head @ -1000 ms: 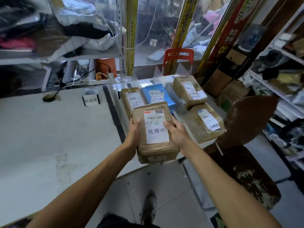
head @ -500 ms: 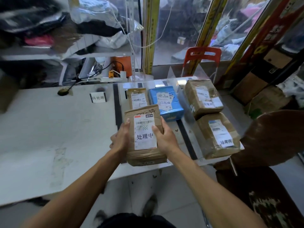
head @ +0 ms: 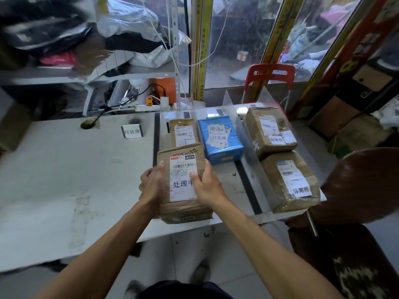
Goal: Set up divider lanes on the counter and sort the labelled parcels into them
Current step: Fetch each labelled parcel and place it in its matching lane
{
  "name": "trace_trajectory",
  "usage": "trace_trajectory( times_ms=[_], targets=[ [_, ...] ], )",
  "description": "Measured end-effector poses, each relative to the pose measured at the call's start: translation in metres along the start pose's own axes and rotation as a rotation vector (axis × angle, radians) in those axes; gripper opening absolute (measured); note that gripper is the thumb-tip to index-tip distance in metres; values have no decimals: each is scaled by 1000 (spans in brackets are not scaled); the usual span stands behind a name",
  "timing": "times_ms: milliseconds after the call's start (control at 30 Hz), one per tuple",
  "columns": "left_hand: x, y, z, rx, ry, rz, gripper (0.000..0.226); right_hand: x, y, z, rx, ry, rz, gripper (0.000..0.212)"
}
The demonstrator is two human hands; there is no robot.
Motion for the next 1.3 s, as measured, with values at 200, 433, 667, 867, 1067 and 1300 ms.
trace_trajectory(
  times_ms=[200, 433, 667, 867, 1067, 1300],
  targets=[
    [0, -1, 3, -4, 44, 41, 44, 12, -9, 10, 38, 9, 26, 77],
    [4, 3, 7, 60, 108, 72, 46, 17, -16, 12, 76, 7, 25, 69],
    [10, -1, 11, 103, 134, 196, 60, 13, -17, 10, 17, 22, -136, 87],
    [2, 16, 17, 265, 161, 360, 65, 40, -27, 8, -235, 157, -721, 81],
    [-12, 22, 30, 217, 212, 408, 64, 47, -31, 4, -241, 249, -796, 90],
    [-3, -4, 42, 227, 259, 560, 69, 39, -34, 9, -242, 307, -767, 118]
  ],
)
Point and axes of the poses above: each hand's wrist, its own z-axis towards the middle knuckle, its own x-axis out of the palm, y = z × x, the point moved 1 cm from there along z, towards the middle knuckle, and after that the axes turned 3 degrees about -y, right-handed, at the moved point
